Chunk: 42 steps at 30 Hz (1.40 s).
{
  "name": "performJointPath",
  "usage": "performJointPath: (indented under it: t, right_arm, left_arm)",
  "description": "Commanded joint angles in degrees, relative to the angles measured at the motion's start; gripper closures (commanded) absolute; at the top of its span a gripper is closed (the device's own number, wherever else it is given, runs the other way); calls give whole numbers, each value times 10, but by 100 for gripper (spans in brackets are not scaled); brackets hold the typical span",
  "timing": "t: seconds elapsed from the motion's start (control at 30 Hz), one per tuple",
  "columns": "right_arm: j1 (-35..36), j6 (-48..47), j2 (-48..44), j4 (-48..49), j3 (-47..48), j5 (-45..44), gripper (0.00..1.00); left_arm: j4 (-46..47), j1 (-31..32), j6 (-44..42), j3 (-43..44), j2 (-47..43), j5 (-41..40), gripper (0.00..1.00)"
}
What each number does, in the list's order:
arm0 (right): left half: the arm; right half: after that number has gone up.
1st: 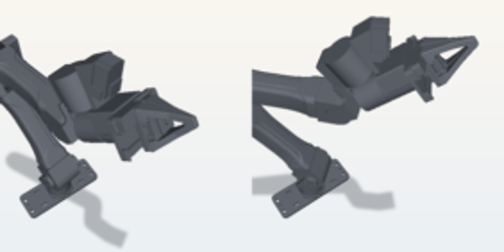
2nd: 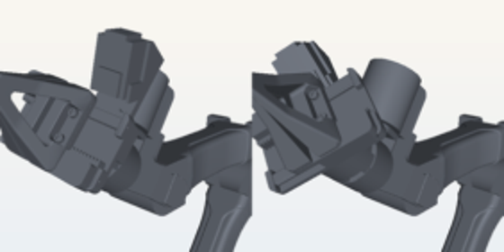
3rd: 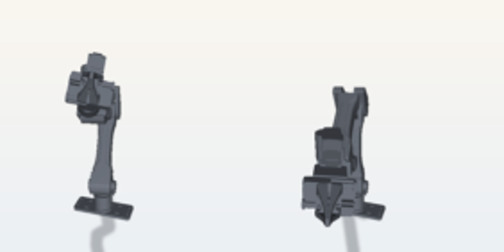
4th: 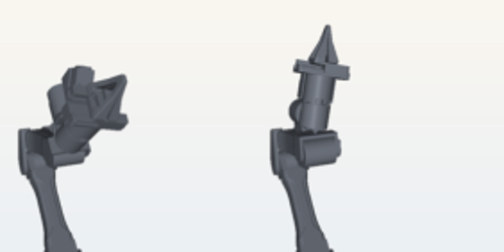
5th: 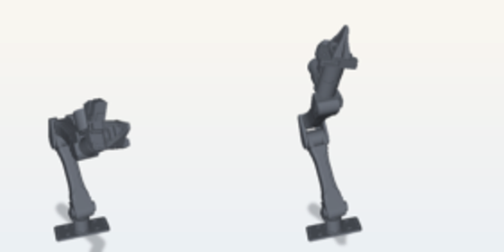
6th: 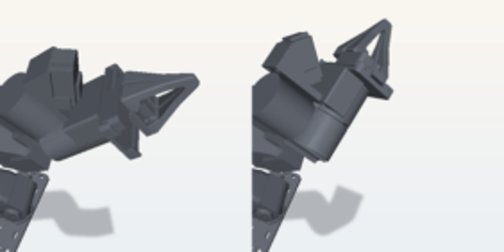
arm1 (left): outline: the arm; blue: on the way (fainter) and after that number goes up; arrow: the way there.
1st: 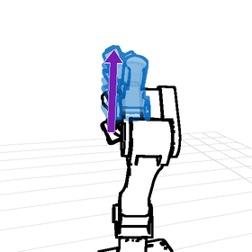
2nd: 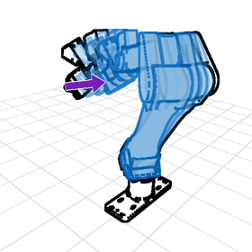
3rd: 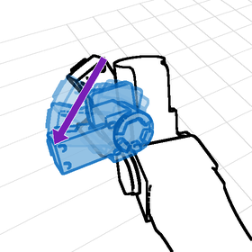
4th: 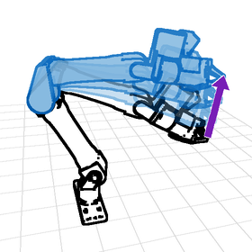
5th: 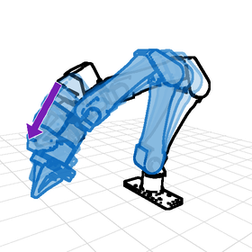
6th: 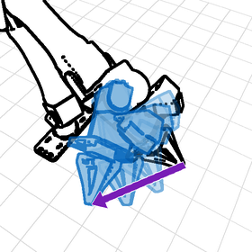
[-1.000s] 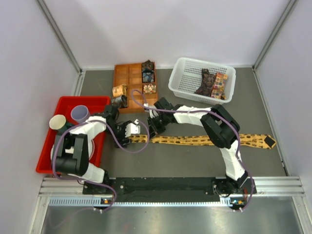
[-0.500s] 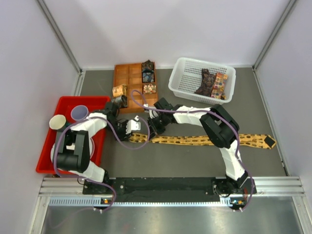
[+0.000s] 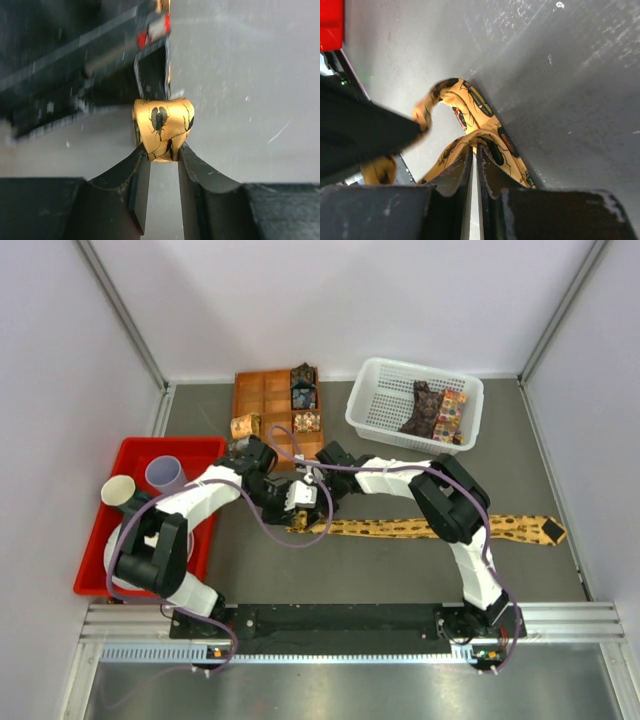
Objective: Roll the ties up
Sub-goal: Roll the tie at the center of the board.
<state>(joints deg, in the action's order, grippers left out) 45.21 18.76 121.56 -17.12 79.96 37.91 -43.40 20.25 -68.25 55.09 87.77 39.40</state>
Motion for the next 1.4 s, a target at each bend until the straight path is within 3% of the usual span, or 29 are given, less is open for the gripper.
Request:
performJointPath:
  t: [0.0, 0.13, 0.37, 0.6, 0.7, 1.1, 1.37]
  right_arm:
    - [-4, 7, -25, -4, 7, 22, 93]
    - [-26, -12, -46, -39, -1, 34, 81]
    - [-66, -44, -88, -86, -24, 80, 70]
    - [-71, 5, -107, -33, -52, 119, 52]
    - [-72, 33, -78, -10, -48, 131, 50]
    - [-71, 116, -24, 105, -61, 147, 54]
    - [-72, 145, -13, 138, -68, 163, 69]
  left_arm:
    - [50, 30, 55, 3, 12, 2, 68]
    - [60, 34, 78, 5, 31, -22, 68]
    - [57, 37, 75, 11, 53, -33, 68]
    - [60, 50, 86, 17, 64, -40, 66]
    - [67, 54, 95, 19, 66, -43, 65]
    - [82, 60, 113, 19, 79, -56, 64]
    - [83, 62, 114, 19, 88, -58, 64]
